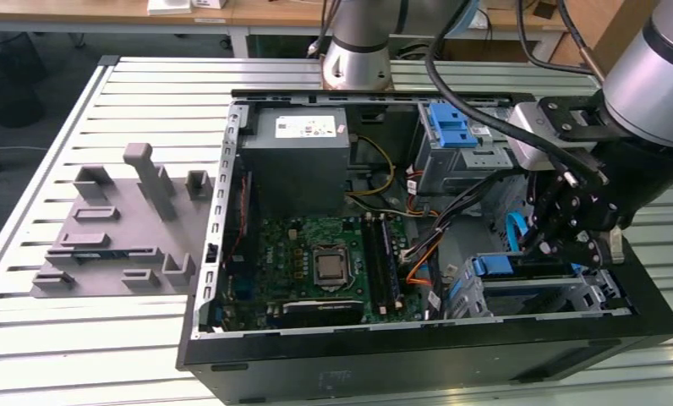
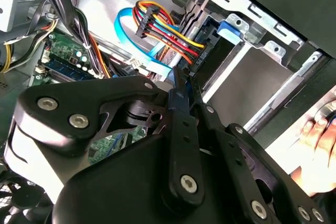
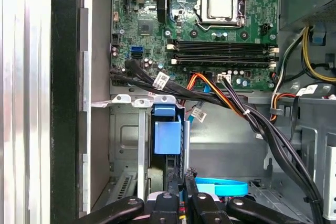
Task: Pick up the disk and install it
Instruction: 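Insert the second disk wire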
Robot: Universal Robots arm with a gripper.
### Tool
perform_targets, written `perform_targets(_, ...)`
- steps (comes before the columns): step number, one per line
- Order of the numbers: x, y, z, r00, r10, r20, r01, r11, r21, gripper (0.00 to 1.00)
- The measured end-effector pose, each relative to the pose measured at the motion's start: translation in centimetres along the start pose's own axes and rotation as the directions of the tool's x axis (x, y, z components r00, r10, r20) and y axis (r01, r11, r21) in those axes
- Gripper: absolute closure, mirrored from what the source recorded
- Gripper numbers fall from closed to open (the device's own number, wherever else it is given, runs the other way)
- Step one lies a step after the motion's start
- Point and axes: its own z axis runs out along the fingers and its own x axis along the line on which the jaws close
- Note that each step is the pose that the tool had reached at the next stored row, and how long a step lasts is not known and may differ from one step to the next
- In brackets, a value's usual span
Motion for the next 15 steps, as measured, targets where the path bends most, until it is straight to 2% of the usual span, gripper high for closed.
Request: perform_targets(15,0.13,-0.03,0.42,1.0,0.0,0.0002,0.0,1.0,0.0,0.84)
